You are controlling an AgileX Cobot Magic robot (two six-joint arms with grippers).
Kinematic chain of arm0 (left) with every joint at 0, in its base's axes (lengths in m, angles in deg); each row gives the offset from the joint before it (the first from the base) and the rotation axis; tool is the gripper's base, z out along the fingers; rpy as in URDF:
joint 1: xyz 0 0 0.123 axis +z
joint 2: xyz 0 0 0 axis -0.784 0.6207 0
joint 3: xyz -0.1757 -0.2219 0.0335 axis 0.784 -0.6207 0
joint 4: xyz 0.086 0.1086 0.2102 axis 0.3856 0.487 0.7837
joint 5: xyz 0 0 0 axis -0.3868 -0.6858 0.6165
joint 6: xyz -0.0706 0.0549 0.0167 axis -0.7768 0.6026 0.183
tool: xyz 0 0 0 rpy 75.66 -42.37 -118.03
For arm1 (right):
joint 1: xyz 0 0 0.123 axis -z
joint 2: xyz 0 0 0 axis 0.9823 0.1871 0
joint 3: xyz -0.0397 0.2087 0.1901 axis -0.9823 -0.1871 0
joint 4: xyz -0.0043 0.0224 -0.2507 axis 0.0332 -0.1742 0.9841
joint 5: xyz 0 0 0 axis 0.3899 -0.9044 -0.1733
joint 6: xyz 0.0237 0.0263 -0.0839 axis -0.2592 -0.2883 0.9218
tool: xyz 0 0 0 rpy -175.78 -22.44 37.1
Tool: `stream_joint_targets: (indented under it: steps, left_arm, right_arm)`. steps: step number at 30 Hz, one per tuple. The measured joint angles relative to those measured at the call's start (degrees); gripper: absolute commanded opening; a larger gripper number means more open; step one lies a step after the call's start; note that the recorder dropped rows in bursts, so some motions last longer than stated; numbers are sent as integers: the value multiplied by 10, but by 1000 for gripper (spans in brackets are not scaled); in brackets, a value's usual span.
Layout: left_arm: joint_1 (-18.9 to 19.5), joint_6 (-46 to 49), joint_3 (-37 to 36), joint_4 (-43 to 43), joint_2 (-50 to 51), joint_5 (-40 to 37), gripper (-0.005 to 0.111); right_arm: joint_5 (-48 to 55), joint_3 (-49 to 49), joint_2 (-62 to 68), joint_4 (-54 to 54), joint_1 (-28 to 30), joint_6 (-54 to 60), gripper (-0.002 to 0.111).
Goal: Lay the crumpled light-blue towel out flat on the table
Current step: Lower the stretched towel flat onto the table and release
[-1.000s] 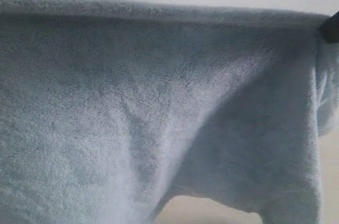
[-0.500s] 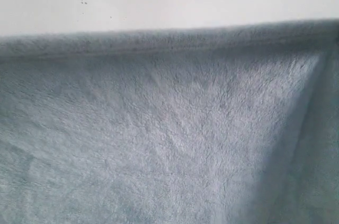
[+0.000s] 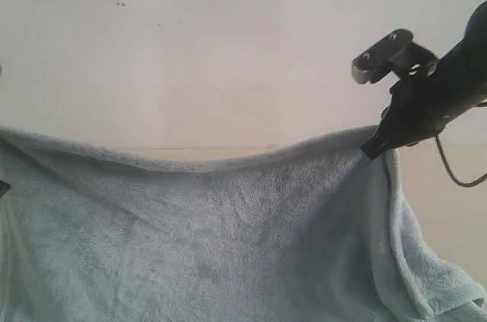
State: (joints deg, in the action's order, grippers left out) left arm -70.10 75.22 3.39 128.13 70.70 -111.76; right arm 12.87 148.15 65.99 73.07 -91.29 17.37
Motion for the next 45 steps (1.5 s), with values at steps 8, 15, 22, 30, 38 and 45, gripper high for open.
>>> stream_joint_targets:
  steps: [8, 15, 22, 30, 38, 45]
  left_arm:
    - [64, -306, 67, 282, 209, 66, 4]
    - [111, -427, 157, 397, 283, 79, 58]
    - [118, -435, 176, 304, 264, 88, 64]
    - [118, -342, 153, 166, 165, 91, 59]
    - [118, -251, 51, 28, 108, 91, 59]
    - [80, -105, -20, -126, 115, 82, 59]
  right_arm:
    - [-55, 156, 183, 27, 0, 0, 4]
    - [-62, 305, 257, 31, 0, -35, 68]
    - [17, 325, 243, 57, 1, -111, 43]
    - [152, 325, 191, 46, 44, -127, 43]
    - [224, 325, 187, -67, 62, -90, 43]
    - [281, 266, 186, -72, 61, -84, 43]
